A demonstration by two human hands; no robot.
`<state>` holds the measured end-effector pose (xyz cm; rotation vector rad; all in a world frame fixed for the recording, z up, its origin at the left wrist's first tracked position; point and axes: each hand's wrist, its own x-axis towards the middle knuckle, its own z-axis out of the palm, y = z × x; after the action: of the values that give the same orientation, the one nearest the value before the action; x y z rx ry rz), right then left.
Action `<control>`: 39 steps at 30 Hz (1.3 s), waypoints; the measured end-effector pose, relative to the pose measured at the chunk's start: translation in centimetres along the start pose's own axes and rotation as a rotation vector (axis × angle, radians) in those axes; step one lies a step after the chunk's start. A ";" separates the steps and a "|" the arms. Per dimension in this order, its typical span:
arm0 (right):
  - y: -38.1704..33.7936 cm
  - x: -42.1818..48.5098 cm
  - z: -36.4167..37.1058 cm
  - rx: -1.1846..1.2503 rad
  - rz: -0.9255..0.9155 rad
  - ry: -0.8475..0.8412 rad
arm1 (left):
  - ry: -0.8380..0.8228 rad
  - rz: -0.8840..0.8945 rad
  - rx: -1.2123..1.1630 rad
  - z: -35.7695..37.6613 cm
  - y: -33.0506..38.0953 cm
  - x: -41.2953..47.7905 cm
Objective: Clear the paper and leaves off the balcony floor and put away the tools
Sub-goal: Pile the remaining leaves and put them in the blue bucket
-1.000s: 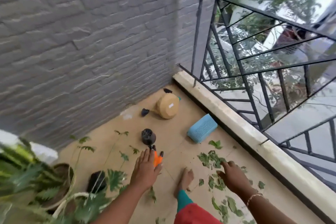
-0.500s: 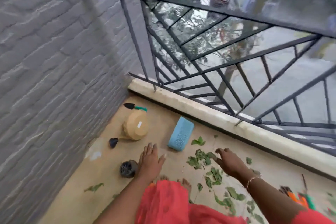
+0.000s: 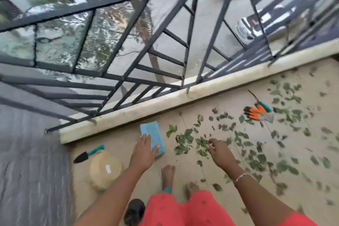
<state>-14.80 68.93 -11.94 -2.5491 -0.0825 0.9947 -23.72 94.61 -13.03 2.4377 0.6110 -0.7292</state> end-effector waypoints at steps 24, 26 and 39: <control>15.0 28.7 41.2 0.351 -0.187 0.401 | 0.256 0.193 -0.029 26.6 -0.6 39.5; 14.7 30.5 42.9 0.141 -0.316 0.245 | 0.206 0.227 0.116 27.3 -0.2 40.9; 12.0 36.2 49.0 -0.375 -0.669 0.108 | -0.082 0.022 -0.276 33.4 -3.3 43.0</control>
<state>-21.27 81.94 -72.31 -2.5771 -1.0983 0.6101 -5.43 88.94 -64.08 2.1482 0.6089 -0.6840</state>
